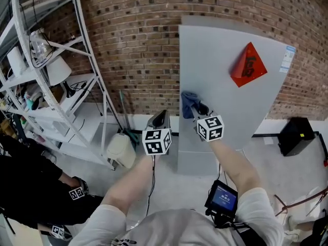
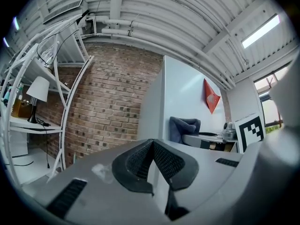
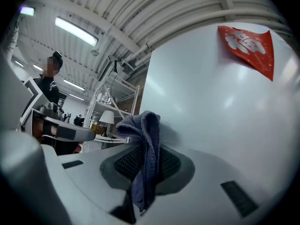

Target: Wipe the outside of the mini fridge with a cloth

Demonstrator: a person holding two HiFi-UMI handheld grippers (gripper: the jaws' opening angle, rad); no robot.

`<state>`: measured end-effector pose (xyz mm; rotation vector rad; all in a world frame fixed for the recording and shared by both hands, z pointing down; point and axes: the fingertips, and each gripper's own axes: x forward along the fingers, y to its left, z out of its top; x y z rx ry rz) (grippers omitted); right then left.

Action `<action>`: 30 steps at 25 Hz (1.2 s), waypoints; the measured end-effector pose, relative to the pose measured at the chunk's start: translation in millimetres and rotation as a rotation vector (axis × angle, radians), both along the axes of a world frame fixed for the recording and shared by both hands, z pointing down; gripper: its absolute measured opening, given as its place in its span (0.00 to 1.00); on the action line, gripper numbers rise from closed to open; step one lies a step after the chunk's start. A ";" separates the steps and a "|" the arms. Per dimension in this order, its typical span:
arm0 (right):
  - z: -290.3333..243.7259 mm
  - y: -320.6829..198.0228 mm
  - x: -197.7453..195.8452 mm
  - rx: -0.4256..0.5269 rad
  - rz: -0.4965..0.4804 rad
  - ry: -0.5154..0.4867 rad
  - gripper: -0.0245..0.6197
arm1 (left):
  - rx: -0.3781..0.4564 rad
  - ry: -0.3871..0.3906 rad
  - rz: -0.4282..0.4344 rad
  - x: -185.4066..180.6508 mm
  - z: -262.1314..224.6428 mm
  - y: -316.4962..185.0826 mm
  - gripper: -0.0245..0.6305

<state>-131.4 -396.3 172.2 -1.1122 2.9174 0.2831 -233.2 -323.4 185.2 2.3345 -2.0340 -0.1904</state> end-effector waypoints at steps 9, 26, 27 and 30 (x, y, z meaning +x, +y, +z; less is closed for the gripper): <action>0.4 -8.8 75.0 0.004 0.108 -0.008 0.13 | -0.005 0.003 0.071 44.1 6.8 -15.9 0.04; -3.7 -50.6 312.6 -0.026 0.430 -0.061 0.13 | -0.030 0.000 0.278 209.6 19.9 -59.2 0.04; -2.1 -52.8 324.4 -0.031 0.444 -0.064 0.13 | -0.029 0.000 0.288 219.8 20.0 -61.8 0.04; 2.4 -61.7 360.2 -0.049 0.484 -0.075 0.13 | -0.027 0.001 0.309 247.5 19.6 -70.2 0.04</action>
